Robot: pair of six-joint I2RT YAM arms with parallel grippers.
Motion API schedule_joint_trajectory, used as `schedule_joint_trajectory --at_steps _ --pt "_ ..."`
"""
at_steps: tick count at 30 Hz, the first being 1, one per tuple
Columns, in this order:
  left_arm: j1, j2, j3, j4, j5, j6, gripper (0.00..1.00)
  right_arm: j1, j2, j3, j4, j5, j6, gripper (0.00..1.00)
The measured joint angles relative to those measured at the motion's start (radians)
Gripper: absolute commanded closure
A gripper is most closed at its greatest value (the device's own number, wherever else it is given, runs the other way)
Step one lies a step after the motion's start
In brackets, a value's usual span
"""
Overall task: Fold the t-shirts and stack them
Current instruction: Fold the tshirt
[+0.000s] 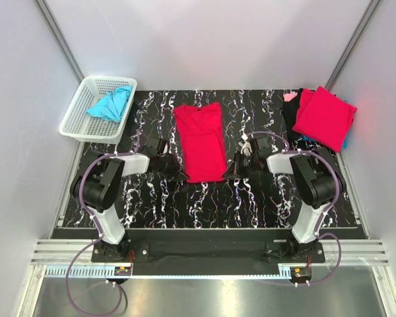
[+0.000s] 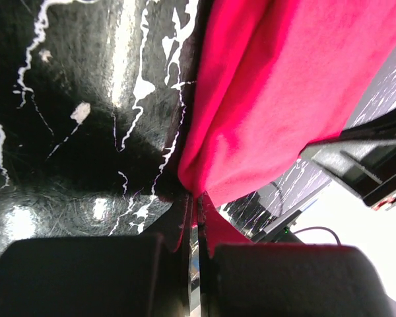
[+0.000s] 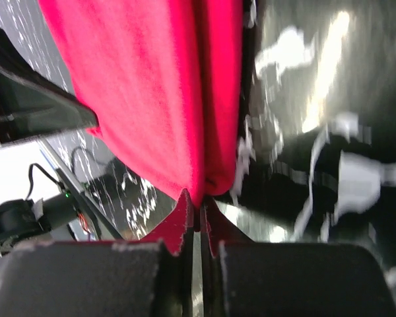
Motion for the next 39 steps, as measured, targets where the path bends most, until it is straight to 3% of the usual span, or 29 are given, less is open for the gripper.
schedule_joint_trajectory --at_steps 7,14,20,27,33,39 --pt "-0.027 -0.101 -0.090 -0.013 -0.025 0.000 1.00 0.014 -0.148 -0.154 -0.015 0.010 -0.002 1.00" --pt "-0.116 -0.348 -0.219 -0.068 -0.090 -0.019 1.00 0.074 -0.372 -0.295 -0.037 0.012 0.037 1.00" --pt "-0.232 -0.542 -0.308 -0.156 -0.185 -0.076 1.00 0.201 -0.620 -0.381 -0.111 0.065 0.129 1.00" --pt "-0.268 -0.740 -0.246 -0.329 -0.282 -0.122 1.00 0.267 -0.938 -0.343 -0.305 0.153 0.208 1.00" --pt "-0.270 -0.756 -0.032 -0.437 -0.379 -0.105 1.00 0.267 -0.913 -0.160 -0.436 0.240 0.160 1.00" --pt "-0.266 -0.580 0.167 -0.507 -0.460 -0.047 1.00 0.267 -0.699 0.027 -0.496 0.353 0.054 1.00"
